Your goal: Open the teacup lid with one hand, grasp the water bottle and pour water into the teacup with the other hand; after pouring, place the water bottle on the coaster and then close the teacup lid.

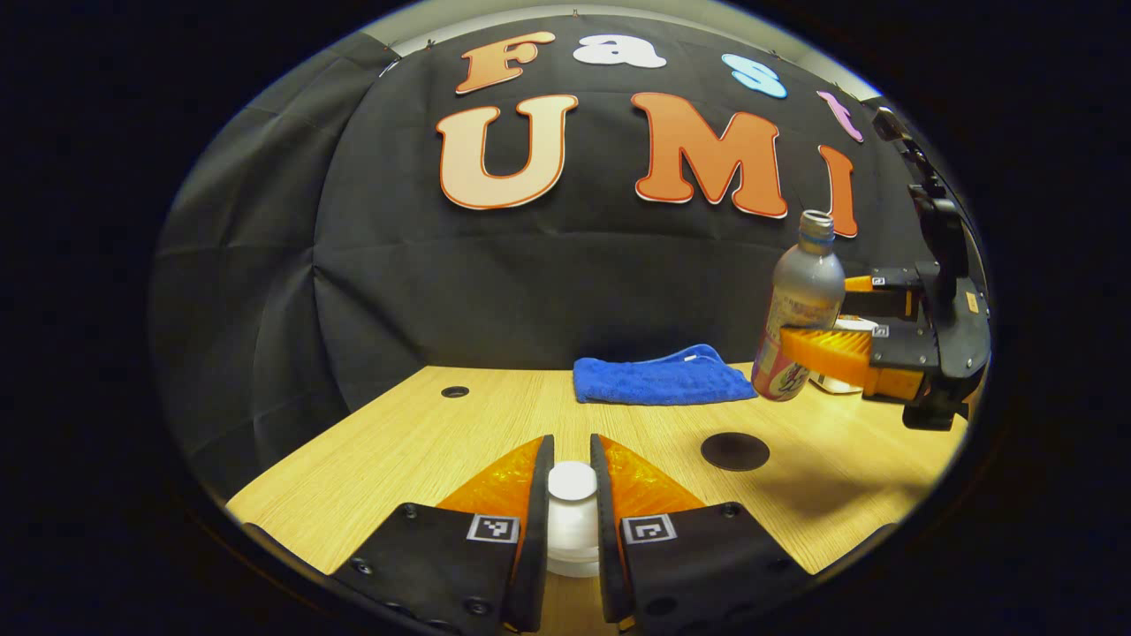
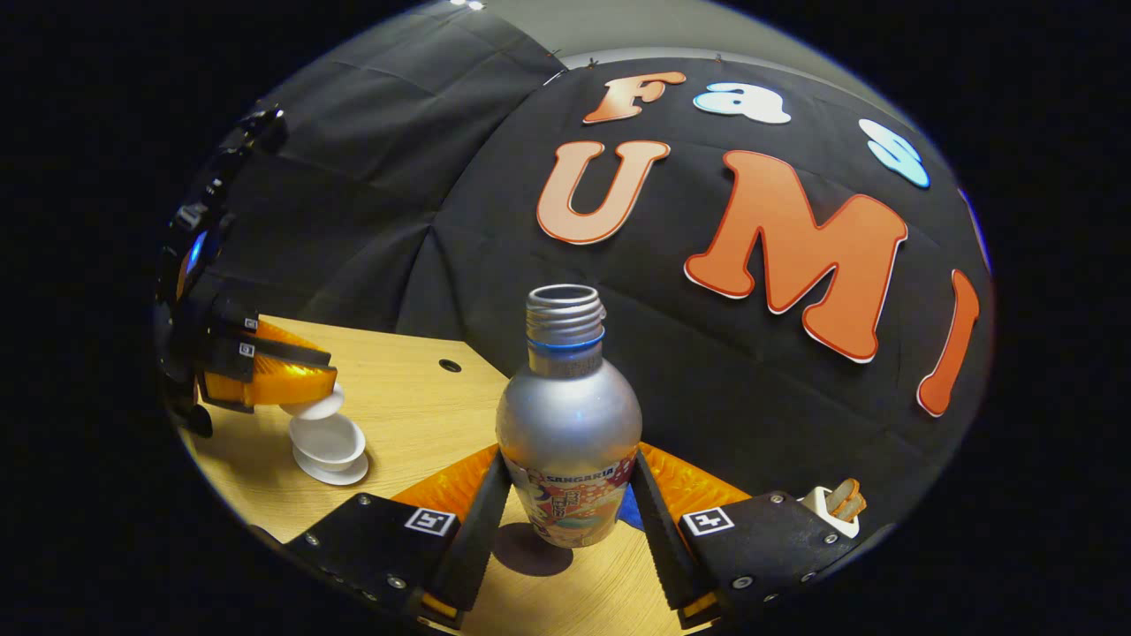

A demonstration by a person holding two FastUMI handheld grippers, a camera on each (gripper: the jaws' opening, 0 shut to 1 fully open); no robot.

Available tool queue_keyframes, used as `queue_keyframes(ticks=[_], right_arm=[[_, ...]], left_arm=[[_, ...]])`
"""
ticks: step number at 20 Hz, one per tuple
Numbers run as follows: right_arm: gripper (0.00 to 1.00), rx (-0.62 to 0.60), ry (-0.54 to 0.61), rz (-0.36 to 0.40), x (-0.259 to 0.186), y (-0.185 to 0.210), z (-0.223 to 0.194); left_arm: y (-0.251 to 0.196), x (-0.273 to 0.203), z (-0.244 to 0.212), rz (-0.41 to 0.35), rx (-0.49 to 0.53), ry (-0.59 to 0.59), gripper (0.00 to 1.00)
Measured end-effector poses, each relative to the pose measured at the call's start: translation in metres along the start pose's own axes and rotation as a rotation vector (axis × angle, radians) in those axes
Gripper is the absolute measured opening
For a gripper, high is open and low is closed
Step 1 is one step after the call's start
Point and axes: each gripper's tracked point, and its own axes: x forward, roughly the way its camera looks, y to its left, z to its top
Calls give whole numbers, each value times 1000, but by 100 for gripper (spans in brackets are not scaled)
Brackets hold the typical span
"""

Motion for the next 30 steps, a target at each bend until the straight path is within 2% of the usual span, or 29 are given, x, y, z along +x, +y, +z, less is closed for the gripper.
queue_keyframes(ticks=[1, 2, 4, 6, 7, 8, 16, 20, 21, 26, 27, 28, 29, 30], right_arm=[[78, 21, 0, -5, 1, 0, 0], [78, 41, -1, -9, 1, 0, 0], [78, 69, -4, -16, 0, 0, 1], [78, 85, -7, -26, 1, -2, 1], [78, 91, -8, -29, 2, -2, 1], [78, 100, -8, -32, 2, -3, 1], [78, 178, -7, -46, 7, -4, 2], [78, 217, 17, -41, 10, 0, -5], [78, 225, 26, -40, 11, 1, -7], [78, 288, 76, -21, 14, 12, -21], [78, 303, 89, -16, 14, 16, -24], [78, 317, 102, -9, 15, 19, -27], [78, 330, 116, -5, 15, 22, -31], [78, 344, 128, -1, 15, 25, -34]], left_arm=[[-1, 3, -4, -1, -3, 11, 24], [-3, 5, -10, -3, -5, 24, 29], [-5, 9, -17, -7, -2, 43, 29], [-6, 15, -27, -5, 9, 64, 33], [-5, 17, -32, -6, 10, 74, 24], [-7, 18, -35, -8, 7, 84, 29], [-6, 24, -49, -14, -3, 111, 29], [-8, 24, -47, -22, -11, 105, 35], [-9, 23, -45, -25, -15, 99, 46], [-11, 15, -27, -22, -16, 38, 71], [-10, 14, -21, -19, -15, 22, 83], [-8, 13, -16, -11, -14, 7, 82], [-6, 13, -11, -3, -12, -8, 89], [-5, 11, -8, 6, -12, -25, 92]])
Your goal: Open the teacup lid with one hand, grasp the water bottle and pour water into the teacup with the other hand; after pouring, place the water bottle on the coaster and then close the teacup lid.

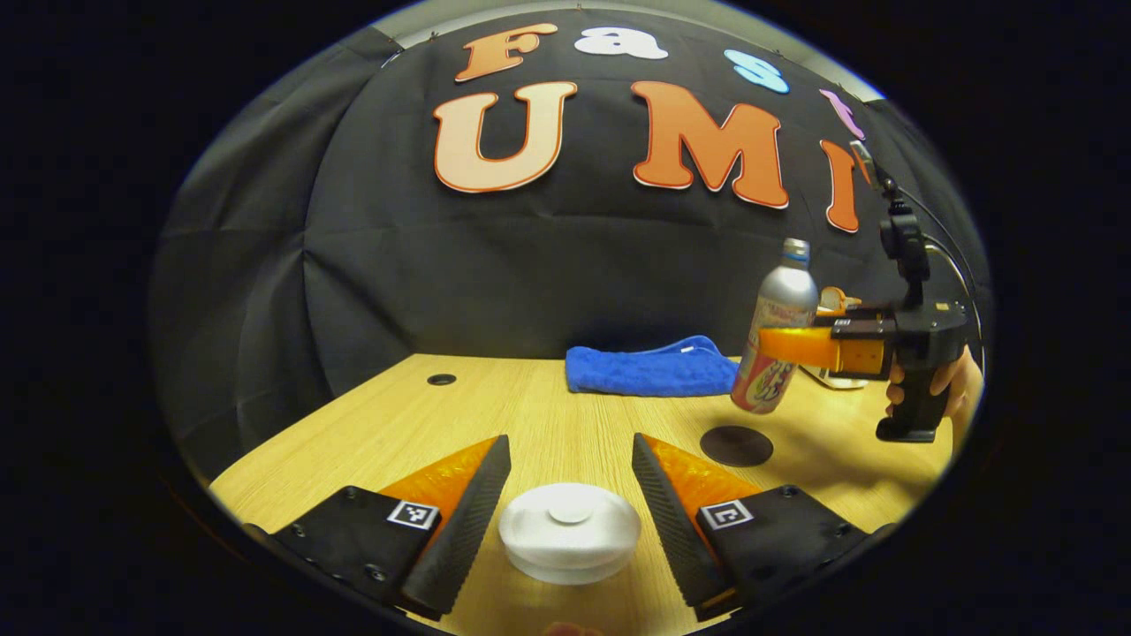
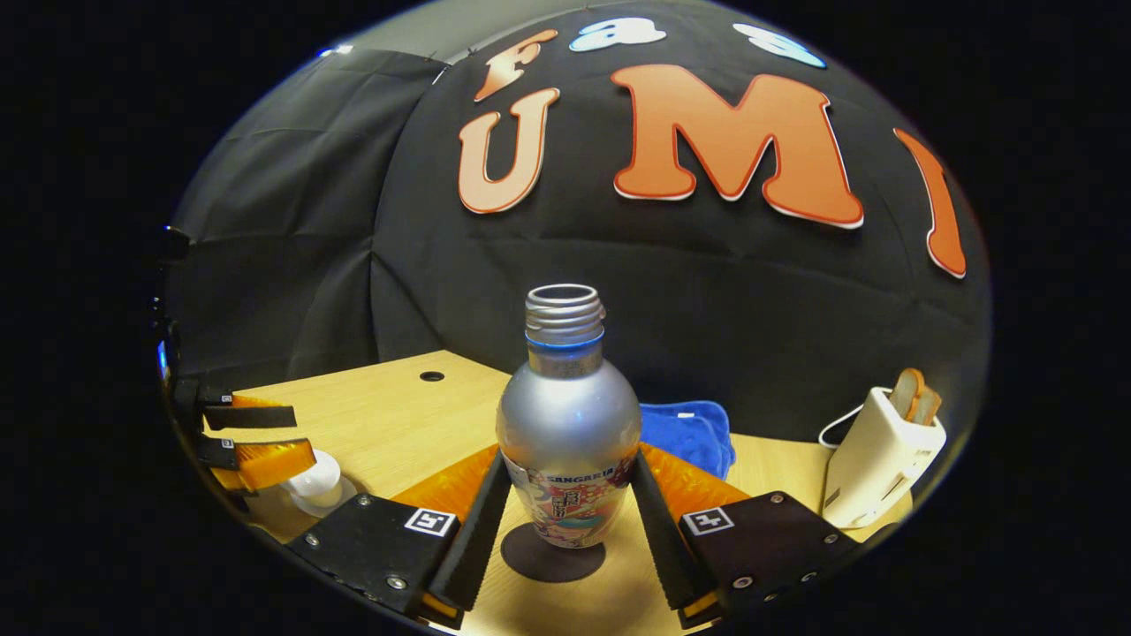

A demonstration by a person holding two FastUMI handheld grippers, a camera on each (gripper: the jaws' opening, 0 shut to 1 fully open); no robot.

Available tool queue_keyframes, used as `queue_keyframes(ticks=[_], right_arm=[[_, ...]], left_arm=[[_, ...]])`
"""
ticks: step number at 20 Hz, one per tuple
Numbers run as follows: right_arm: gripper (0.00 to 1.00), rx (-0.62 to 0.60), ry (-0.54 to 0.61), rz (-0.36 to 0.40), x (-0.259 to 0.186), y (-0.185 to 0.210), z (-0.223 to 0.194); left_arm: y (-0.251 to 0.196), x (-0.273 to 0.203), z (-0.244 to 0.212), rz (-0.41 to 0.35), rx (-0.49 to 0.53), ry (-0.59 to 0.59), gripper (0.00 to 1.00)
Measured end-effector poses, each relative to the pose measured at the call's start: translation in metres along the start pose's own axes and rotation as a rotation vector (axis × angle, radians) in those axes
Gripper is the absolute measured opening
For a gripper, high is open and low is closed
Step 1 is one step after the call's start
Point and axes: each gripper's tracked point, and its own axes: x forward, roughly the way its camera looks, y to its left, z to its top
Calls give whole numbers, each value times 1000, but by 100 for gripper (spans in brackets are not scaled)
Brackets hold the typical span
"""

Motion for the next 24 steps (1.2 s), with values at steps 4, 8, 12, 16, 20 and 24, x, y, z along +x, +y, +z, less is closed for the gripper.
queue_keyframes(ticks=[4, 8, 12, 16, 20, 24], right_arm=[[78, 50, 56, 7, 1, 6, -16], [79, 55, 112, 2, 2, 5, -30], [79, 67, 128, 1, 3, 5, -36], [79, 66, 127, -2, 4, 6, -37], [80, 60, 129, -14, 6, 4, -38], [82, 68, 195, -32, 4, 1, -54]], left_arm=[[7, -2, 11, 32, 2, -36, 97], [8, -3, 15, 40, -7, -48, 97], [6, -5, 16, 38, -17, -49, 97], [7, -7, 20, 49, -19, -56, 97], [5, -11, 23, 50, -26, -64, 97], [5, -15, 28, 58, -27, -72, 97]])
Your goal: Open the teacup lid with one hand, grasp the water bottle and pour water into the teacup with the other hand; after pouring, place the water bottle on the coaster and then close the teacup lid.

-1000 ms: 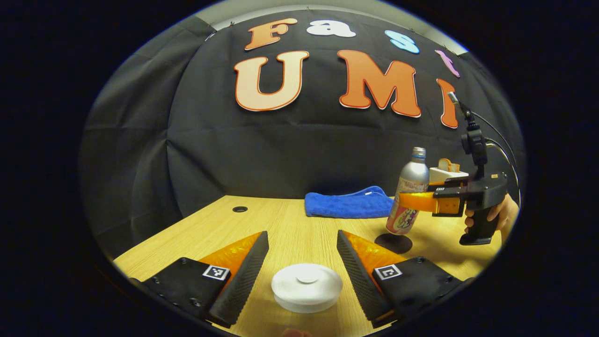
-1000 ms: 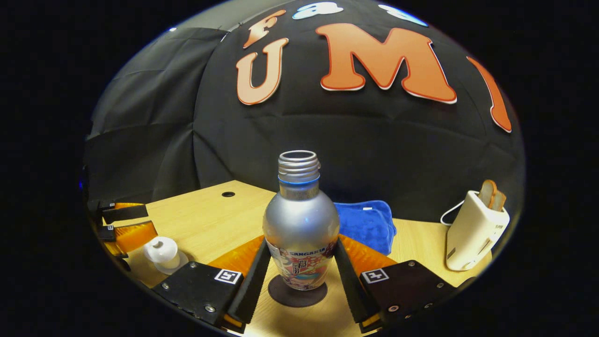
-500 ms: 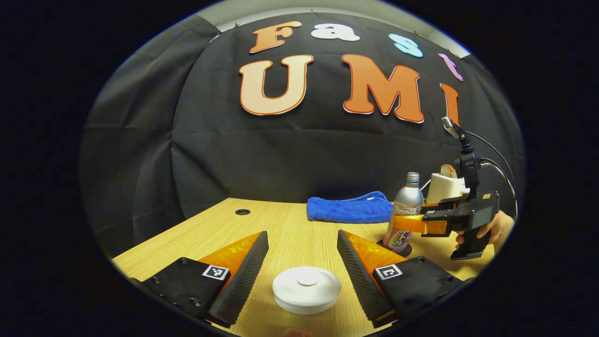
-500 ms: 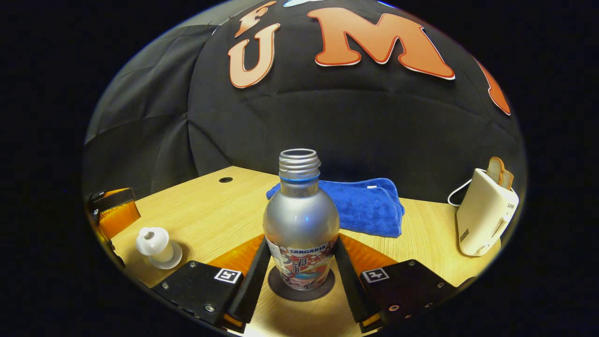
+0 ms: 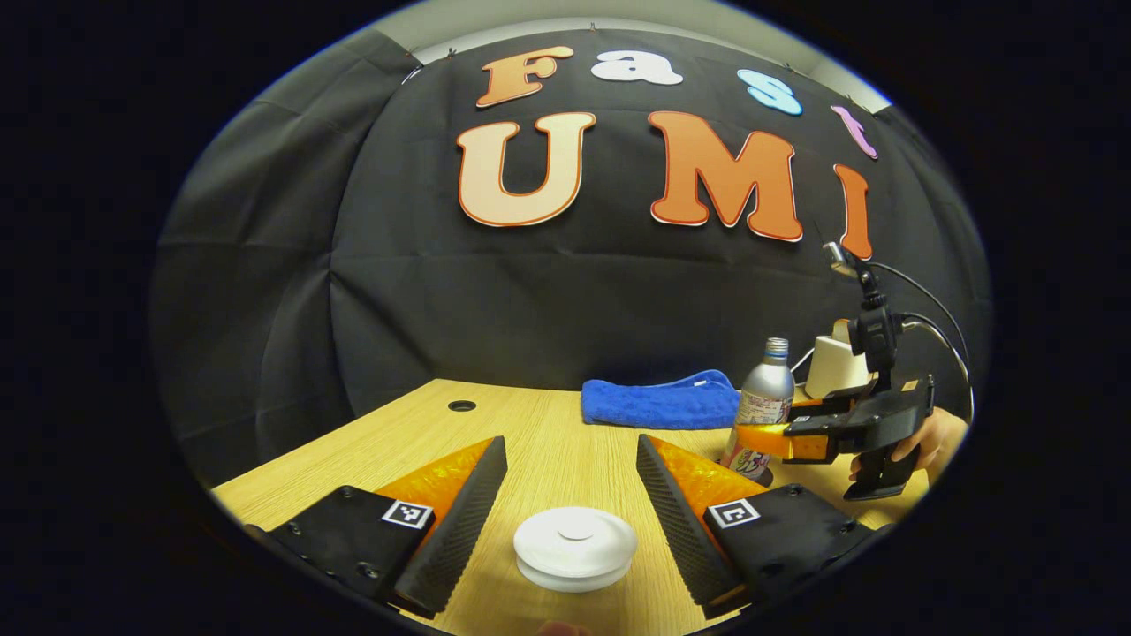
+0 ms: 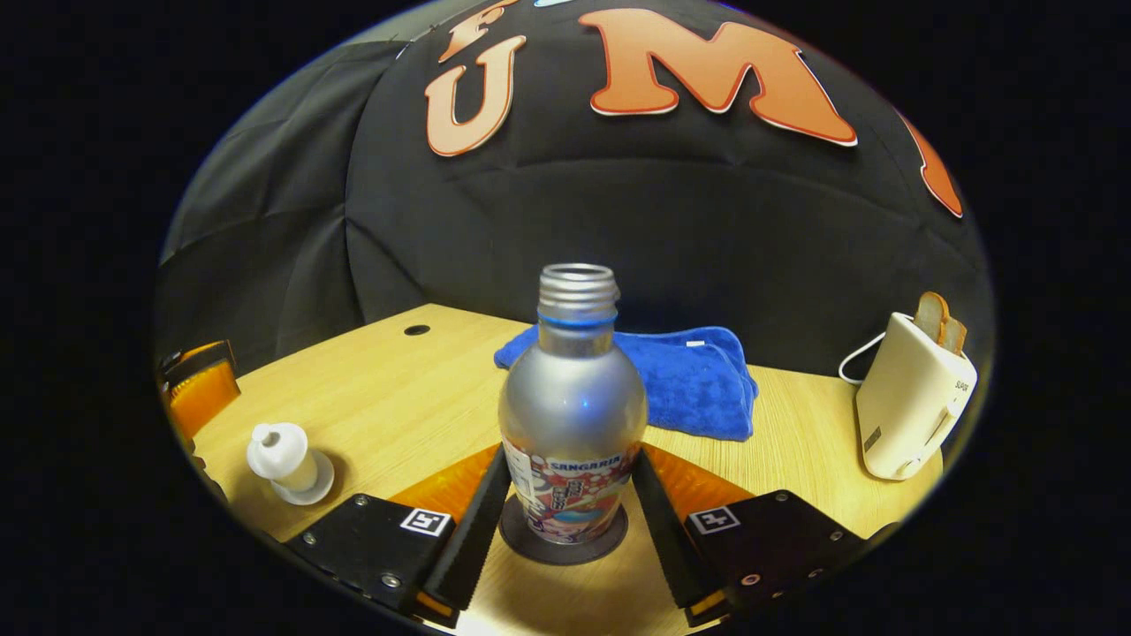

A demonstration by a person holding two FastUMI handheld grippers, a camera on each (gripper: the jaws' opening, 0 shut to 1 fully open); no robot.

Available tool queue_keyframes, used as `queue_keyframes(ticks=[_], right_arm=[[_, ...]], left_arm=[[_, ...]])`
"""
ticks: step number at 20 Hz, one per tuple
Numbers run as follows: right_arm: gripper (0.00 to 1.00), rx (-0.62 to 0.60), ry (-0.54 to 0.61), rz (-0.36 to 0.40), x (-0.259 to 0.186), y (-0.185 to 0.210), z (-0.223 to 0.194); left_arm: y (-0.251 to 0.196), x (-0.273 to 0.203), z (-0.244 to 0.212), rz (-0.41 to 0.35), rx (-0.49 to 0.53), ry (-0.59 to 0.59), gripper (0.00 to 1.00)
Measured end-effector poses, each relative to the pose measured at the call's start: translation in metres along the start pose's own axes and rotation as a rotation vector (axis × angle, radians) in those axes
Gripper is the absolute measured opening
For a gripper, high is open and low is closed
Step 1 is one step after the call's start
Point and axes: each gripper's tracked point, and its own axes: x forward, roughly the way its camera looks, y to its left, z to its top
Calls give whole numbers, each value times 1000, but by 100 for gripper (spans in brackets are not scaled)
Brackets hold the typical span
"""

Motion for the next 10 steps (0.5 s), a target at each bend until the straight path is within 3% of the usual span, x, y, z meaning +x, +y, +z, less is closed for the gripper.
queue_keyframes(ticks=[5, 10], right_arm=[[98, -12, -27, -25, -18, -6, 8], [98, -59, -143, -58, -67, -15, 39]], left_arm=[[-7, -3, 15, -1, -10, -24, 97], [-16, -5, 38, -1, -26, -48, 97]])
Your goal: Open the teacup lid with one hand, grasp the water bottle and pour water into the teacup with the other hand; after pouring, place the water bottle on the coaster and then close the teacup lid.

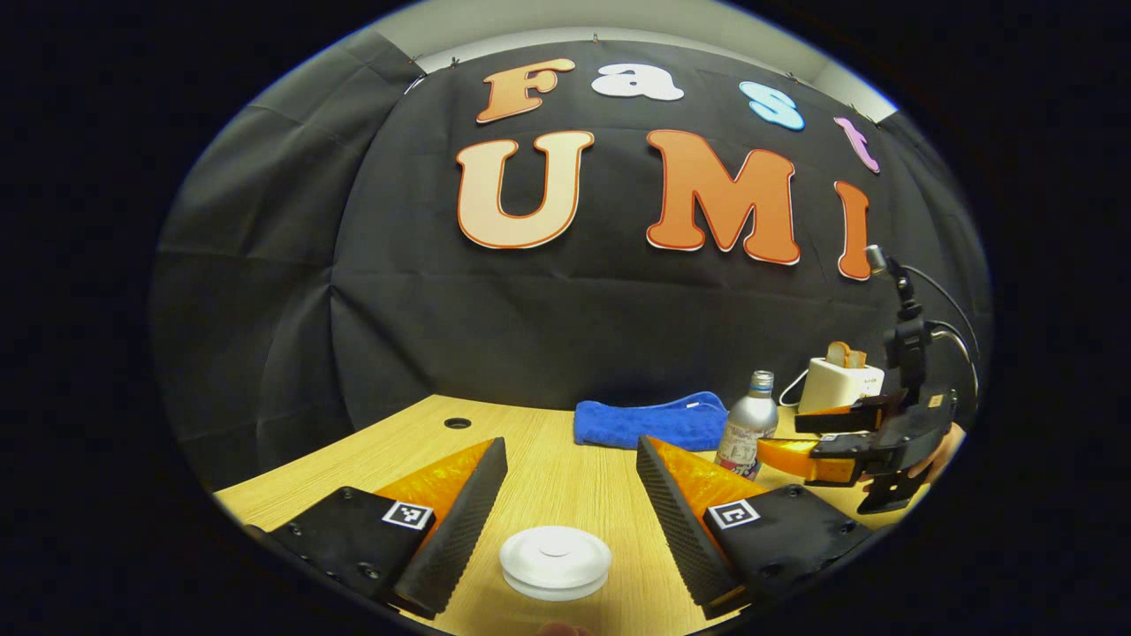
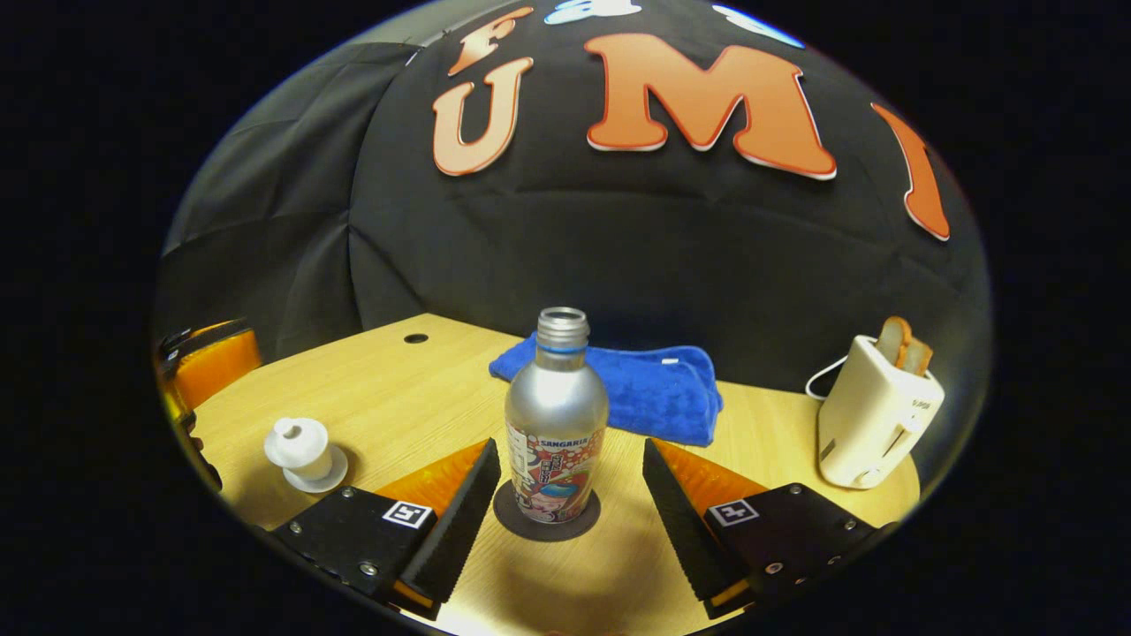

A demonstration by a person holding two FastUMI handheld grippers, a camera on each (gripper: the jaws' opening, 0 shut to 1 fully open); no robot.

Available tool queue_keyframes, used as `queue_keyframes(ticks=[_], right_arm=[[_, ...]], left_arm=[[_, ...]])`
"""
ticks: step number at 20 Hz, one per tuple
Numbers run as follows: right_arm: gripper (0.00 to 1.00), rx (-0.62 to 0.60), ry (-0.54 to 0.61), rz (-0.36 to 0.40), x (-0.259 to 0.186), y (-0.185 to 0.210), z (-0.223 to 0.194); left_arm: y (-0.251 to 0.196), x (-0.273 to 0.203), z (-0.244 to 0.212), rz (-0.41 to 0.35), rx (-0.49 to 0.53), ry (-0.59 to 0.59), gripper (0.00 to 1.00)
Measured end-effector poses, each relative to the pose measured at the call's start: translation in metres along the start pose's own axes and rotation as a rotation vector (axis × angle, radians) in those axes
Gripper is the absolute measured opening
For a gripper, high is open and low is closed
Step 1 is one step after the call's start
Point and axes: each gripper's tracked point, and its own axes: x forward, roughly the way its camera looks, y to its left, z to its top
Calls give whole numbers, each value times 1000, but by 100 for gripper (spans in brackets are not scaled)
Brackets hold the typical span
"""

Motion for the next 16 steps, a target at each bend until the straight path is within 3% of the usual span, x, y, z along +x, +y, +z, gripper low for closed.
queue_keyframes(ticks=[8, 11, 12, 13, 15, 16], right_arm=[[98, -3, -233, -87, -87, -21, 76], [93, 7, -288, -116, -114, -27, 90], [97, 8, -305, -130, -122, -30, 94], [97, 6, -315, -140, -130, -32, 94], [97, 8, -326, -161, -140, -35, 91], [97, 12, -329, -171, -145, -37, 89]], left_arm=[[-24, -16, 46, -29, 40, -43, 100], [-32, -23, 58, -41, 47, -59, 100], [-33, -26, 60, -44, 50, -64, 100], [-34, -28, 63, -47, 55, -70, 97], [-38, -32, 65, -55, 55, -78, 100], [-40, -34, 66, -61, 51, -81, 94]])
